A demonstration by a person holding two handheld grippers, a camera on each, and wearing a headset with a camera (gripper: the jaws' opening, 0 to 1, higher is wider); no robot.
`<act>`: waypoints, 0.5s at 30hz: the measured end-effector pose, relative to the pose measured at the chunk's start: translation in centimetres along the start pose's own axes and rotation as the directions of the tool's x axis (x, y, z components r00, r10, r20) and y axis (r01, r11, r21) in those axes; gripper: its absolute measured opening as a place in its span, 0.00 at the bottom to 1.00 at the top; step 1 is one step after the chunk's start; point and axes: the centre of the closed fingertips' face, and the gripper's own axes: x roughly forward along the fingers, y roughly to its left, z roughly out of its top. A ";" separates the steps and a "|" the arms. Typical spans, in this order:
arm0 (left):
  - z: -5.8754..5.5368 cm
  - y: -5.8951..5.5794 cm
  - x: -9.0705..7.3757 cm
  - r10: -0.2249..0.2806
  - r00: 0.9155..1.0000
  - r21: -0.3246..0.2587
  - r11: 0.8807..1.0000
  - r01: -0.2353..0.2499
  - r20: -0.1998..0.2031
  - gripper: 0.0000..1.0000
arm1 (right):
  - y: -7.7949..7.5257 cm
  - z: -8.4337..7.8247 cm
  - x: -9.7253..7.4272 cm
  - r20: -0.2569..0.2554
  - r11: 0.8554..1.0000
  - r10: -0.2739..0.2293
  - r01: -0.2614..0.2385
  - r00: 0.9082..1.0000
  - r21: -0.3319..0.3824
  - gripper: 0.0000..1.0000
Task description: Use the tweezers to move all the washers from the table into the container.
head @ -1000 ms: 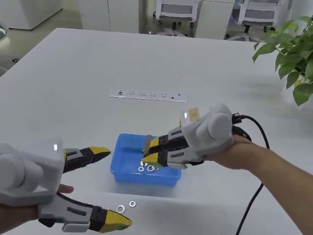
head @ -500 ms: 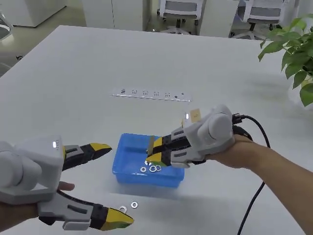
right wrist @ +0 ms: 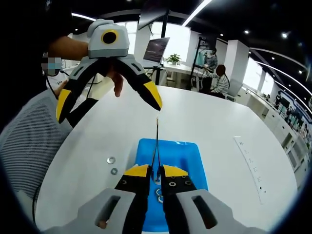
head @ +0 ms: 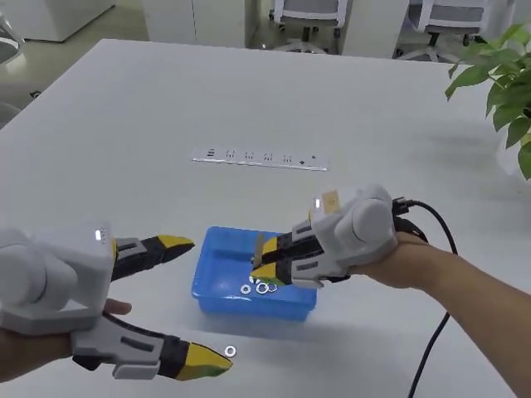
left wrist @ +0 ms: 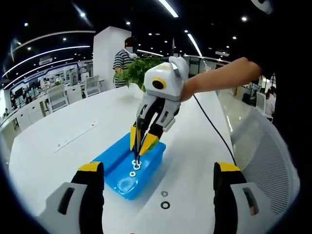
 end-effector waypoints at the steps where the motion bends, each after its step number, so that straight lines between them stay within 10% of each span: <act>1: 0.0 0.1 0.0 0.001 1.000 0.000 1.000 -0.001 0.000 0.99 | 0.0 -0.1 0.0 0.000 1.000 0.000 0.000 1.000 0.003 0.09; 15: -0.1 0.4 0.9 -0.022 1.000 0.013 1.000 0.022 -0.012 0.95 | -0.3 -1.6 1.1 -0.007 1.000 0.007 -0.007 1.000 0.019 0.10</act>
